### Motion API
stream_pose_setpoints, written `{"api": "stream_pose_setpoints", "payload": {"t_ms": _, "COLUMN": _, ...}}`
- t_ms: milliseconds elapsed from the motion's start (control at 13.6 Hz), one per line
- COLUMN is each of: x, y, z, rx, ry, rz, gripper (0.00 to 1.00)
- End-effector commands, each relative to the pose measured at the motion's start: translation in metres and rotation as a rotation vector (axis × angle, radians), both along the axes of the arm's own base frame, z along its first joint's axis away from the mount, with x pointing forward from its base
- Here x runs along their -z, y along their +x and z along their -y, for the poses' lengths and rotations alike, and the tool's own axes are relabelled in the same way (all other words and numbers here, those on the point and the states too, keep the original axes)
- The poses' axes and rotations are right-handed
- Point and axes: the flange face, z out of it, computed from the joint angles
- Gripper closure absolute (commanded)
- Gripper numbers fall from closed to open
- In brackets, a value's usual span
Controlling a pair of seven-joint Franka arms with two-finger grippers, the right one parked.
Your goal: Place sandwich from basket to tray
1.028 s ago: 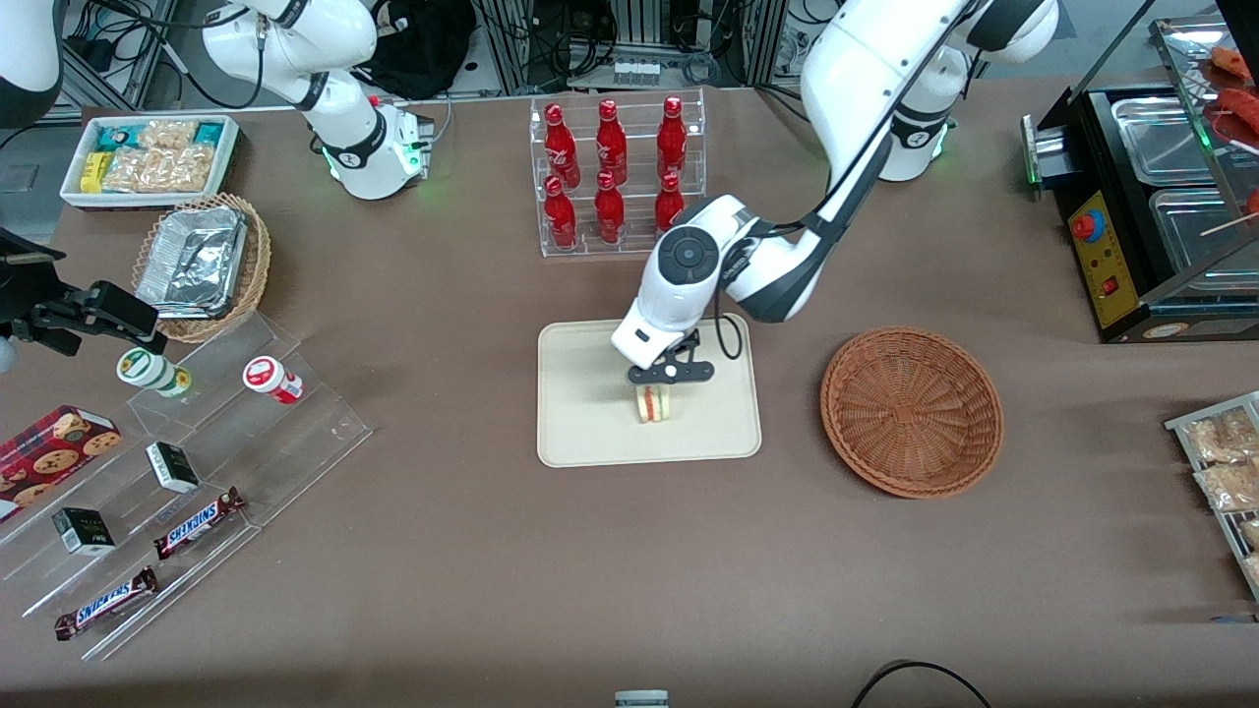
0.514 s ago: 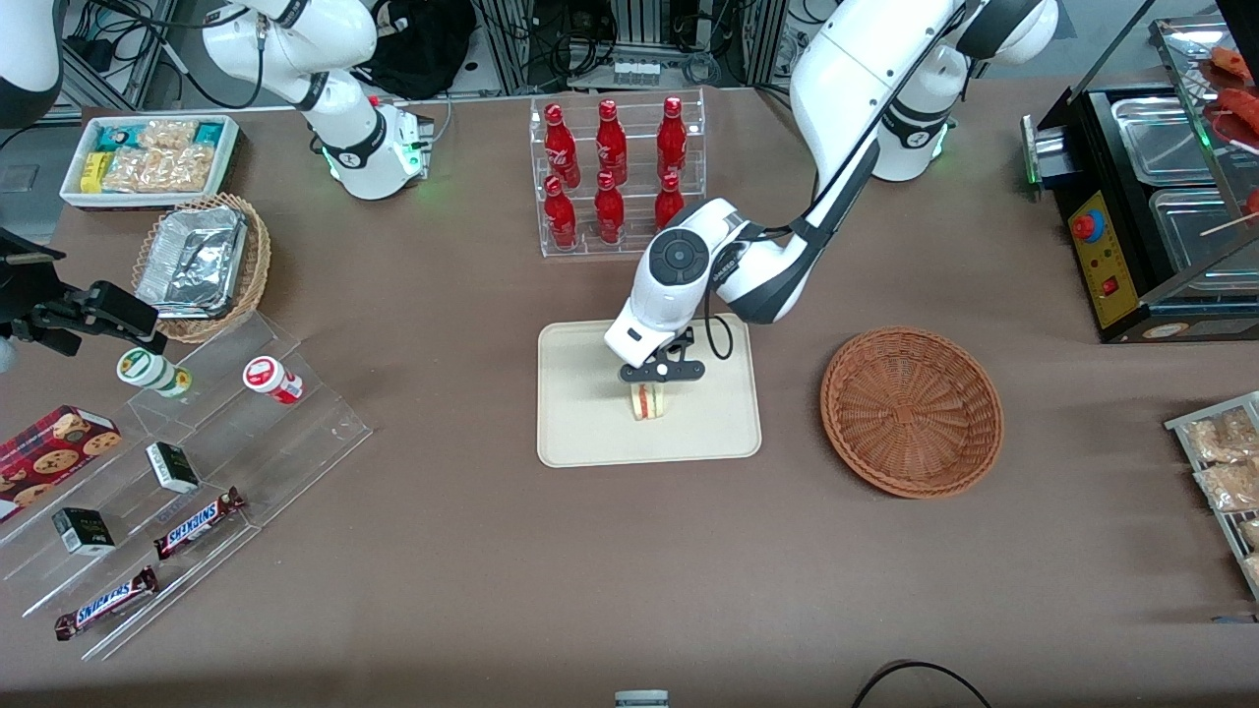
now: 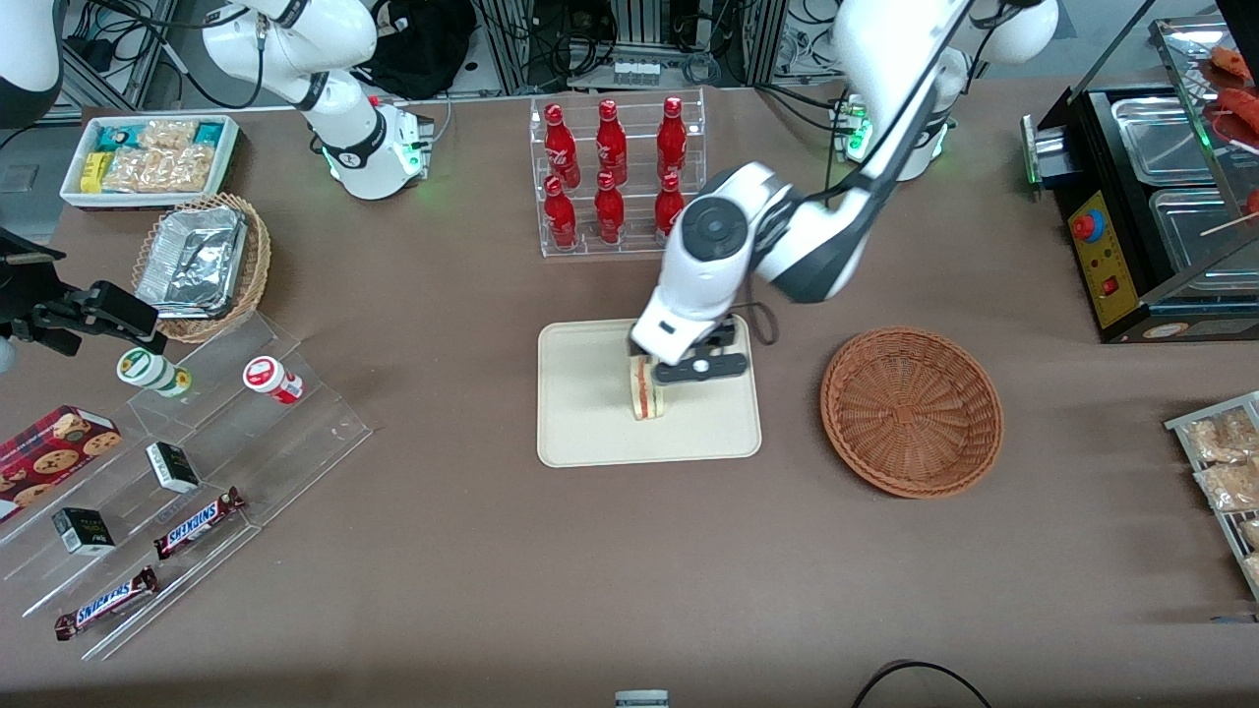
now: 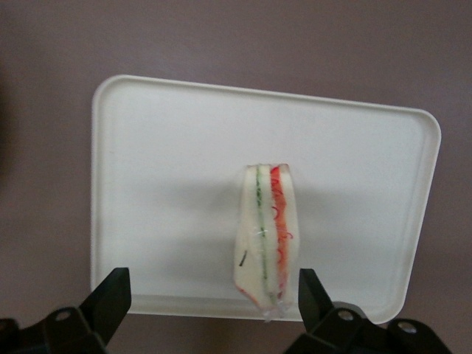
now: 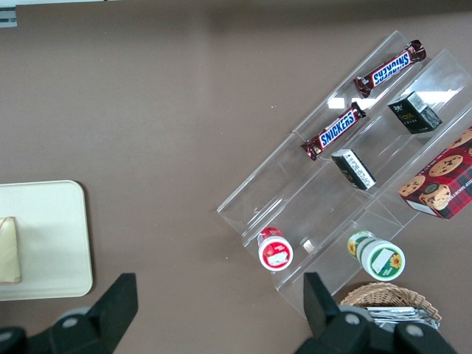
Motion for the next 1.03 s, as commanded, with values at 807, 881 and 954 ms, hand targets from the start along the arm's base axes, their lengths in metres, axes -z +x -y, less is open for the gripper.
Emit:
{"api": "stream_pose_setpoints", "payload": {"t_ms": 807, "x": -0.221, "y": -0.002, "z": -0.328, "rx": 0.175, "ry": 0.081, "rz": -0.122, "gripper": 0.0}}
{"api": "stream_pose_setpoints", "payload": {"t_ms": 881, "x": -0.227, "y": -0.005, "z": -0.343, "rx": 0.201, "ry": 0.077, "rz": -0.124, "gripper": 0.0}}
{"api": "stream_pose_setpoints", "payload": {"t_ms": 954, "x": -0.232, "y": -0.006, "z": -0.358, "rx": 0.201, "ry": 0.074, "rz": -0.123, "gripper": 0.0}}
